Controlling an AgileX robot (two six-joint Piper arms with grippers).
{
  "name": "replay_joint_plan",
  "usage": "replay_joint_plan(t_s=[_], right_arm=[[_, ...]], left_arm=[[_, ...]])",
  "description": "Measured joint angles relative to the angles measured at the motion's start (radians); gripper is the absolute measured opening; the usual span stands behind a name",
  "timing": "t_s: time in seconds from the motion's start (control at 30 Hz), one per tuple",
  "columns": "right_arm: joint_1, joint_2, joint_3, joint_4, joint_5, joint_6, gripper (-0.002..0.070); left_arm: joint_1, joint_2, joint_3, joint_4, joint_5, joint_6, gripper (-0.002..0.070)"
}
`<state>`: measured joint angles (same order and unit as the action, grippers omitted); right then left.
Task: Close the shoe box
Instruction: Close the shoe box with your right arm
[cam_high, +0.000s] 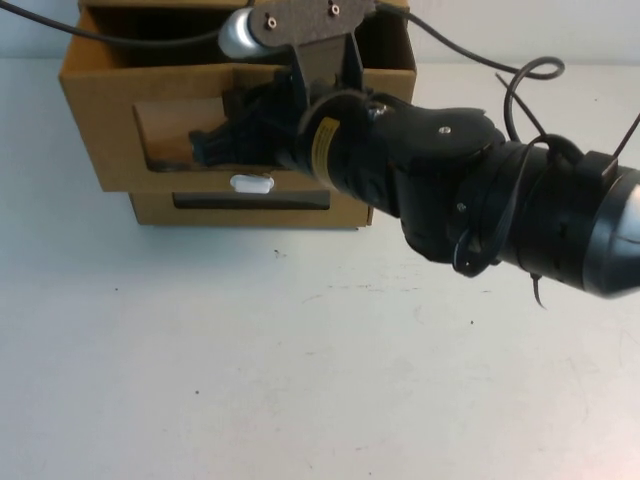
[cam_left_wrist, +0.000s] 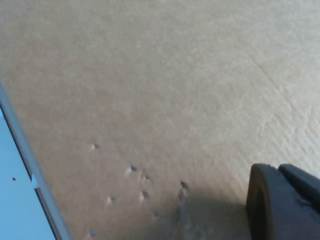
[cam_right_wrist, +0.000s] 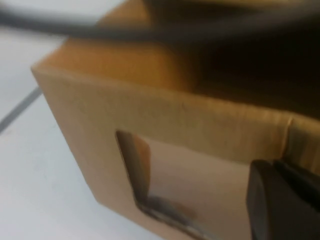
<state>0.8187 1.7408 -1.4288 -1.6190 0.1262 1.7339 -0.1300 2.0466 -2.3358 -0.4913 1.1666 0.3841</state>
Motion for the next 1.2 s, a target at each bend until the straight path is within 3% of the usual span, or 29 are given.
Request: replay_joint_plan(t_s=[1.2], right_arm=[[-0.116, 0.262, -0.339, -0.023, -0.045, 0.001, -0.0011]], left_arm=[[0.0, 0.0, 0.0, -0.004, 0.0, 0.0, -0.0002]])
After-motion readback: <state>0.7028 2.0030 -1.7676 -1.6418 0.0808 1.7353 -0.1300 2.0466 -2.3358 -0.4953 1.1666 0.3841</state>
